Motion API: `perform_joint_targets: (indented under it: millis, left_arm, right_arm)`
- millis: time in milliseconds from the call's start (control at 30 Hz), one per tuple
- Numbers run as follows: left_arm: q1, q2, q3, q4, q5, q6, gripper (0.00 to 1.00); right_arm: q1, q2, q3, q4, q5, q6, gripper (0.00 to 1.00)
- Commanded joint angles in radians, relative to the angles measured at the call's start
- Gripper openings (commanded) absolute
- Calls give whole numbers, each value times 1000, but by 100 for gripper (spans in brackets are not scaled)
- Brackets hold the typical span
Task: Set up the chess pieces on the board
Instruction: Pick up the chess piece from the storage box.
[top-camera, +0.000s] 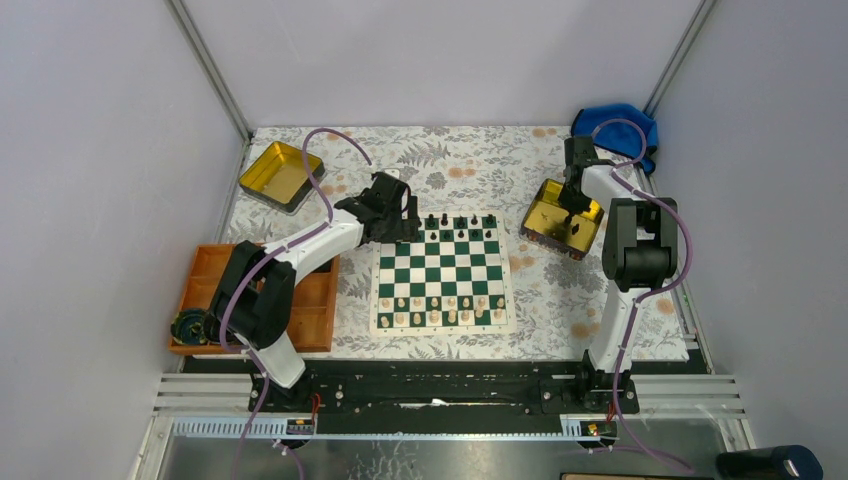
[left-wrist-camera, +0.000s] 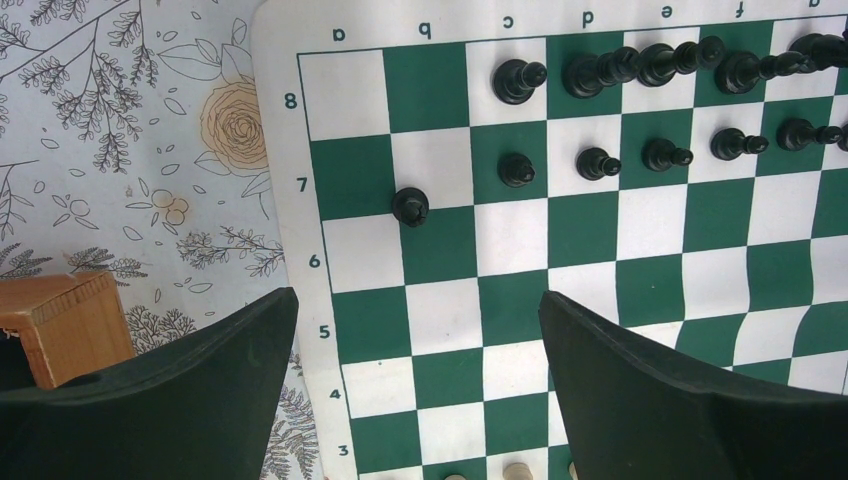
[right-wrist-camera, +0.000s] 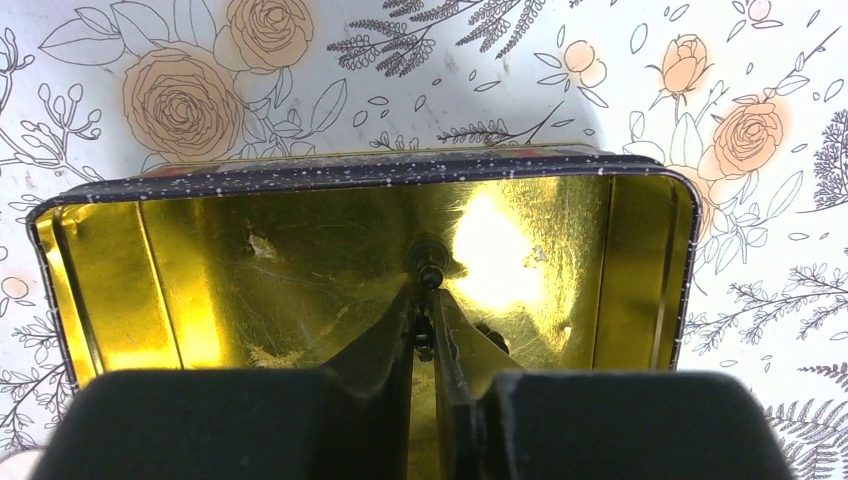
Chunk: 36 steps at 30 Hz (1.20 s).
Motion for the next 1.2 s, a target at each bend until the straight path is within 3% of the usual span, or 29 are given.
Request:
perform_joint_targets:
  millis: [0, 467, 833, 1167]
  left_arm:
    - [-6, -17, -7, 14, -18, 6, 98]
    - [-6, -86, -29, 11, -36, -1, 98]
    - [-6, -160, -72, 11, -47, -12, 98]
    - [-6, -269, -131, -4, -63, -35, 98]
  right_arm:
    - [-5, -39, -7, 16, -2, -2, 11]
    - [-5, -103, -10, 5, -8, -9, 2]
    - [21, -184, -23, -6, -33, -23, 0]
    - [271, -278, 36, -64, 19, -56, 0]
